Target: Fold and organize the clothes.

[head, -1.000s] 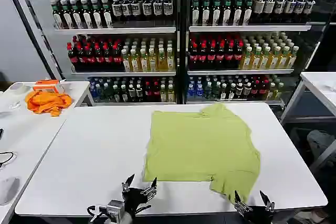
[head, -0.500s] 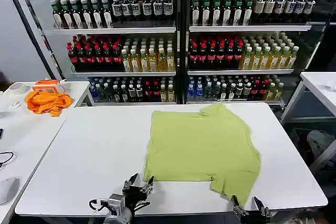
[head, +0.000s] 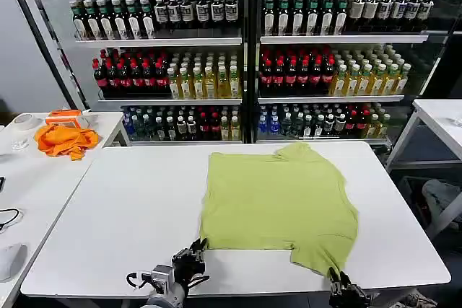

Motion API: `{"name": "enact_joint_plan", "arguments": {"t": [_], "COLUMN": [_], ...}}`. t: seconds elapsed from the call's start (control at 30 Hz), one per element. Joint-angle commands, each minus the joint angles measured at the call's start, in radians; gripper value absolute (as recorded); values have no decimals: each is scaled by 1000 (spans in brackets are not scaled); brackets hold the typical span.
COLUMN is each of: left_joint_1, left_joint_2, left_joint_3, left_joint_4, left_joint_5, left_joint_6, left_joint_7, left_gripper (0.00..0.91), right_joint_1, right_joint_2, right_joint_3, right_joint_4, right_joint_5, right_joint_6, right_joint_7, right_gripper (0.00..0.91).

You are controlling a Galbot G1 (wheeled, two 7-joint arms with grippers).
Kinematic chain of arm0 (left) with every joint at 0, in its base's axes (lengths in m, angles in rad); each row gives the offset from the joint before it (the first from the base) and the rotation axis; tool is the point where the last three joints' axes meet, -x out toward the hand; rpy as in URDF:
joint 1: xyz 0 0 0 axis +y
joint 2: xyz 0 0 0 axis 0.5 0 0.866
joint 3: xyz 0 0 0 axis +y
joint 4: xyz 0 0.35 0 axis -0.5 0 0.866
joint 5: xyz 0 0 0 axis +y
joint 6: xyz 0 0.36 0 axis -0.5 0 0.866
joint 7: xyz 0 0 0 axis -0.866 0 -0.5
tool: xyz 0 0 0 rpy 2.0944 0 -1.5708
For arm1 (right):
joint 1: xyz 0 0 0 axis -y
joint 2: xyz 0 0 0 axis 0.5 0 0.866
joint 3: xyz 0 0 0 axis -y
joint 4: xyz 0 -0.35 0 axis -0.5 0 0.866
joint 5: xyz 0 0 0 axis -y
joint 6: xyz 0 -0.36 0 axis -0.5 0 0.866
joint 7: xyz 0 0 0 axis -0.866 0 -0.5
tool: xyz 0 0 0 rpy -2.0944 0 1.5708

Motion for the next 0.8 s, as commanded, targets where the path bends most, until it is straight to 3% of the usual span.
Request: {"name": "enact_joint_plan", "arguments": {"t": [0.03,0.47,0.8], "left_joint_1": [5,119,200], "left_joint_2": [-8,-5,41], "left_joint_3": [-4,-101,-210], "left_joint_4": [-6,-216,-351], "left_joint_5": [-23,-104,-196], "left_joint_6": [-11,-31,-37], "left_joint_7": [2,9,9], "left_gripper": [20,20,20], "right_joint_1": [-8,-101,-102], "right_joint_2": [1,-31,-72], "right_joint_3": [6,68,133], "right_joint_4": [20,201,266], "right_joint_5": [5,9,26], "right_joint_6": [13,32,33], "right_joint_7": [-1,-16,-22], "right_gripper": [0,0,0]}}
